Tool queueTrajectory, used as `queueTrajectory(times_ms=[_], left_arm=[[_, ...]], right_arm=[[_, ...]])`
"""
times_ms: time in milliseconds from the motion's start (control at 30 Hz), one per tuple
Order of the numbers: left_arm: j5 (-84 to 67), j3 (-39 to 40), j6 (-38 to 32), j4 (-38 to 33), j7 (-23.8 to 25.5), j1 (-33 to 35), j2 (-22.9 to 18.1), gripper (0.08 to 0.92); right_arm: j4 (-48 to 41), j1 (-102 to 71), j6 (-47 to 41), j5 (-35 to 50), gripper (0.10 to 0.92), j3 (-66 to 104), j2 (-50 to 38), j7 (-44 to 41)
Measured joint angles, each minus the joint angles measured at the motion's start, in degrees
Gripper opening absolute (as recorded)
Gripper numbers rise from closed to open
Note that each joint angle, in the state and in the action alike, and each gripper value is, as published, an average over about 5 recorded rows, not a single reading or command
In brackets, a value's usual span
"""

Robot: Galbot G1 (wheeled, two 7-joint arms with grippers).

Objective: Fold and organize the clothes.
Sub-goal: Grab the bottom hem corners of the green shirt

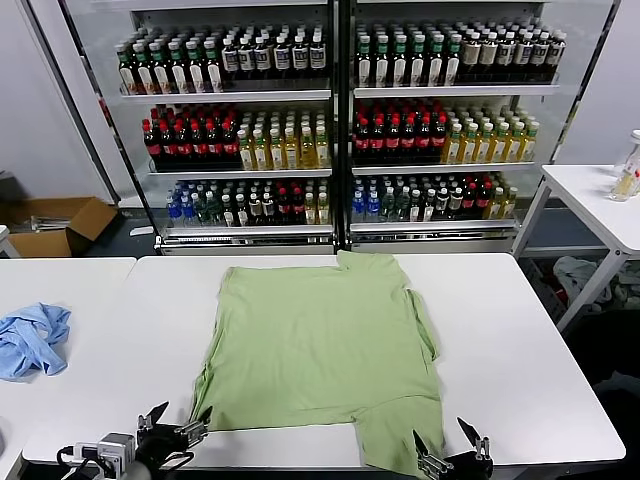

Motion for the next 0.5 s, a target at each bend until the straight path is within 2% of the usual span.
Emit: queueTrajectory(times_ms=[267,500], left_arm=[[0.7,0.0,0.6,0.4,-1.2,0.7,-0.7,0.814],[0.8,0.6,0.7,0.3,-1.3,1.2,-1.4,0.628]], right_arm=[[-1.0,0.0,-0.2,0.1,0.807,-1.1,-0.4,0.7],[-2.2,1.1,-0.3,1.1,0.63,-2.6,-0.2,0.9]])
